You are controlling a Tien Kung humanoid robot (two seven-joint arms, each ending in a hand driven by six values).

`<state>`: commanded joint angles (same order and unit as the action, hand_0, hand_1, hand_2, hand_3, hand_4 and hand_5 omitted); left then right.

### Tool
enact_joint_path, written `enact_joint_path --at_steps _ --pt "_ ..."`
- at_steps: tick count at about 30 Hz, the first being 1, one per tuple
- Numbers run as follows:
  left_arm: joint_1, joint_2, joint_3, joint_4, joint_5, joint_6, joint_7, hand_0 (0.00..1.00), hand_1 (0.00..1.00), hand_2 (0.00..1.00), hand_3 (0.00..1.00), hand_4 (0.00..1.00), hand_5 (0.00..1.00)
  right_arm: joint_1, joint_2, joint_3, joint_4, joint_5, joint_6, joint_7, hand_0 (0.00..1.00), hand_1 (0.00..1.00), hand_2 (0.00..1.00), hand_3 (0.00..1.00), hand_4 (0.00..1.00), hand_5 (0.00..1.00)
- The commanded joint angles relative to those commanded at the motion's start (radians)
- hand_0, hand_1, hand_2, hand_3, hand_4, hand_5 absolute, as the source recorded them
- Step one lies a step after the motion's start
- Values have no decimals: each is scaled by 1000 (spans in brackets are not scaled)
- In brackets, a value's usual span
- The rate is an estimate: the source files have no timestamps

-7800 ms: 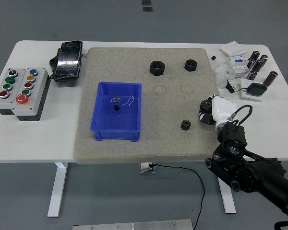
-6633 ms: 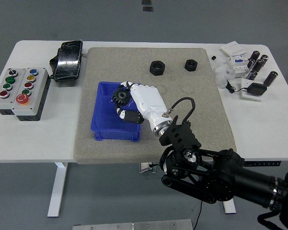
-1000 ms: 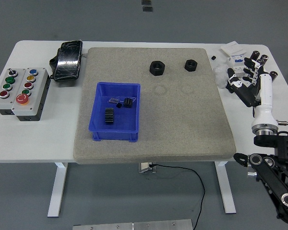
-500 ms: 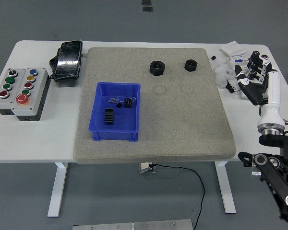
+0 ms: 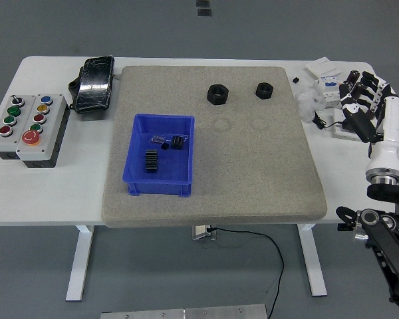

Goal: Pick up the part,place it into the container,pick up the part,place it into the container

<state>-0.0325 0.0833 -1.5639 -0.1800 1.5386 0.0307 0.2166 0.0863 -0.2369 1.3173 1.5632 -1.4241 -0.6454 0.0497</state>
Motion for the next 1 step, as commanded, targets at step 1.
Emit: enact_joint_path --at_steps 1 --pt "1 0 10 0 -9 0 -4 629 551 533 618 695 471 0 0 2 0 3 0 2 680 754 788 775 783 472"
